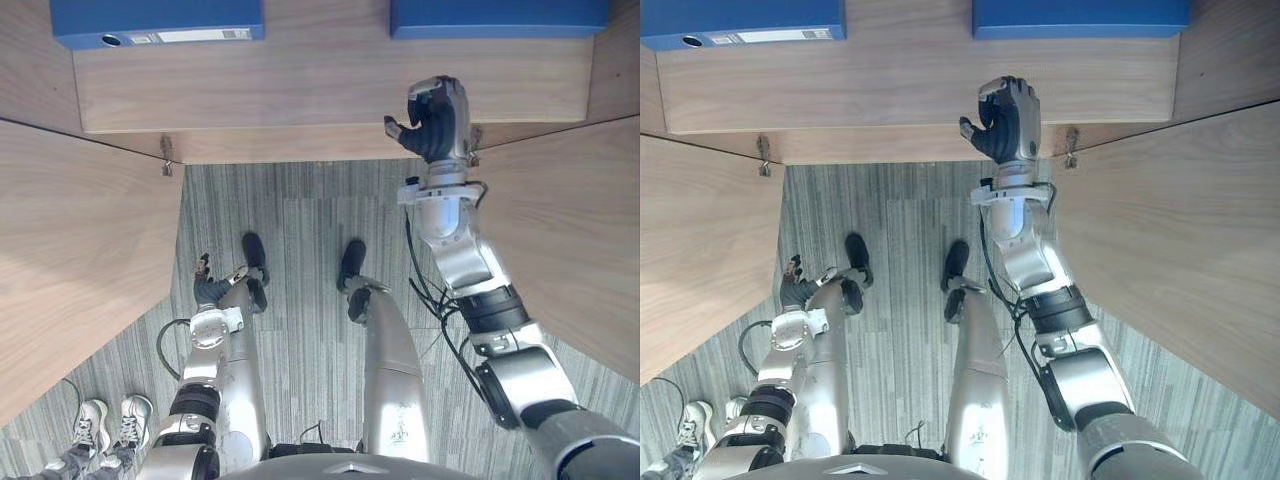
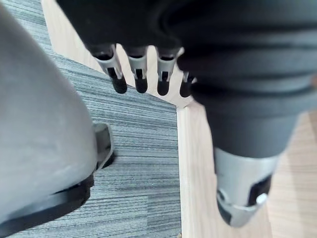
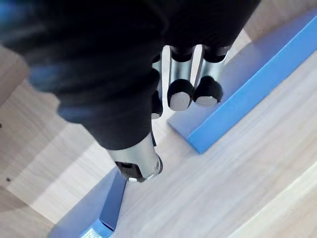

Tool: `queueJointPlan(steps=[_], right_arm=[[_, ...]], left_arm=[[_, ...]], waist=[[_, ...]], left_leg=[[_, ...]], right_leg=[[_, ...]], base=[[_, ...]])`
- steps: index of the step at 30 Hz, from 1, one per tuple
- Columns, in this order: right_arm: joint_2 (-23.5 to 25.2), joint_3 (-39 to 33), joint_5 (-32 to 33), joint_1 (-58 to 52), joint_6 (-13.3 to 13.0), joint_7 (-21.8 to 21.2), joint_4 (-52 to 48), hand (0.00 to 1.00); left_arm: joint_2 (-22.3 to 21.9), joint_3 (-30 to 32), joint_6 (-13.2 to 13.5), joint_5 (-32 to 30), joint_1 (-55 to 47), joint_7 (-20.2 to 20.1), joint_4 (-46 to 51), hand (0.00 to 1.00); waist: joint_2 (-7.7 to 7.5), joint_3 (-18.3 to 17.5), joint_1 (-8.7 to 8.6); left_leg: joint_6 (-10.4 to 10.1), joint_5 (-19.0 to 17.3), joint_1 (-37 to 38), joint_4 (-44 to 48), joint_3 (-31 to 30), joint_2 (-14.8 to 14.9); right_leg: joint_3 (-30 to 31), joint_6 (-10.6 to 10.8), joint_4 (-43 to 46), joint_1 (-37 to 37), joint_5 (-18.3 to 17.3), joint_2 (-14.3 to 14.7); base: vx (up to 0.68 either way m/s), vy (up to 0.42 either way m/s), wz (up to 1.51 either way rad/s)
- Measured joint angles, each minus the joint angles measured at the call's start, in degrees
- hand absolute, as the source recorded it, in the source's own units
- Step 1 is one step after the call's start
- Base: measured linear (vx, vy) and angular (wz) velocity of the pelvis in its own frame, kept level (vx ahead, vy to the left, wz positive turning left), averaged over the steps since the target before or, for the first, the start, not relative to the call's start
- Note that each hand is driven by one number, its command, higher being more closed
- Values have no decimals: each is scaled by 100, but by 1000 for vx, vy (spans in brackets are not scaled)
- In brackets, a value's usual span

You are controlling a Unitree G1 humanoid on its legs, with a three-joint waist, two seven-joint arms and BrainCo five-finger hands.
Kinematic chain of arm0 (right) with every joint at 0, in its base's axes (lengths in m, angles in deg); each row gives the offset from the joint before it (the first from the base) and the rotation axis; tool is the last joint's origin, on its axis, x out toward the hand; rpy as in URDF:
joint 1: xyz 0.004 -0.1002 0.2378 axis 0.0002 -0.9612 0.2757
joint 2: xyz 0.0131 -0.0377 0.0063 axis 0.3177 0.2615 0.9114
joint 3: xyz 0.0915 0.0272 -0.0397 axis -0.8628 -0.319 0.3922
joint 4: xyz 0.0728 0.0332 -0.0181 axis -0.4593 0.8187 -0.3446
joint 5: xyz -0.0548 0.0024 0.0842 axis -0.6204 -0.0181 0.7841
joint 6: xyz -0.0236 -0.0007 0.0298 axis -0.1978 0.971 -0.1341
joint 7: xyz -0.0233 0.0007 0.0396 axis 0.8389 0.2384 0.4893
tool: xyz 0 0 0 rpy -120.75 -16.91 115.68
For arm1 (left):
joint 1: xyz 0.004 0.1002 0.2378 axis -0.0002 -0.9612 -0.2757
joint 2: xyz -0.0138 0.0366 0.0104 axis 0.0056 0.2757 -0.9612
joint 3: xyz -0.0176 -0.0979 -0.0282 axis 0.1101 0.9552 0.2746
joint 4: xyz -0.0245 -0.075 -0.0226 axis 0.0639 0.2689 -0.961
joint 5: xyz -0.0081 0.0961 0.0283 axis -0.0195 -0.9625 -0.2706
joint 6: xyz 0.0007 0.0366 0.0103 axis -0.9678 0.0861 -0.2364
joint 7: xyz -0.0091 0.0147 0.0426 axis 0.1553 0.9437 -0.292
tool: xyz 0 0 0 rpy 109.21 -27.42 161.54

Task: Walk over to the cabinet, pick up the folder, carry it to the office cabinet, place the folder inside the office cabinet, then close the office cabinet door

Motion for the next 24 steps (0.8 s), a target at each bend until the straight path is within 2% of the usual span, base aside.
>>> queueJointPlan(steps=[3,11,16,24], right_arm=[[-133,188,101,449,5,-10,325,100],[-619,187,1377,1673,3,-118,1648,100],[-779,135,1855,2073,1,-117,2203,100],[-1103,43,2278,2502,-139,-103,2653,100]], left_arm=[[46,0,51,3,3,8,11,0],[245,8,173,135,109,17,224,0],[418,9,241,288,146,42,226,0],[443,0,267,461,143,43,236,0]], waist=[[0,0,39],[4,1,95],[7,4,111],[9,8,112]], left_leg=[[-19,27,-106,2,-13,-2],[-19,59,-797,324,-243,-54],[3,93,-1122,385,-297,-80],[-47,220,-1302,279,-370,-175]], right_leg=[[-14,-9,38,-114,-7,-9],[-171,-46,543,-702,-185,-143],[-212,-39,736,-1043,-294,-210],[-316,-66,832,-1226,-344,-319]], base=[[35,-19,3],[20,-17,11],[-17,-28,10],[5,-19,11]])
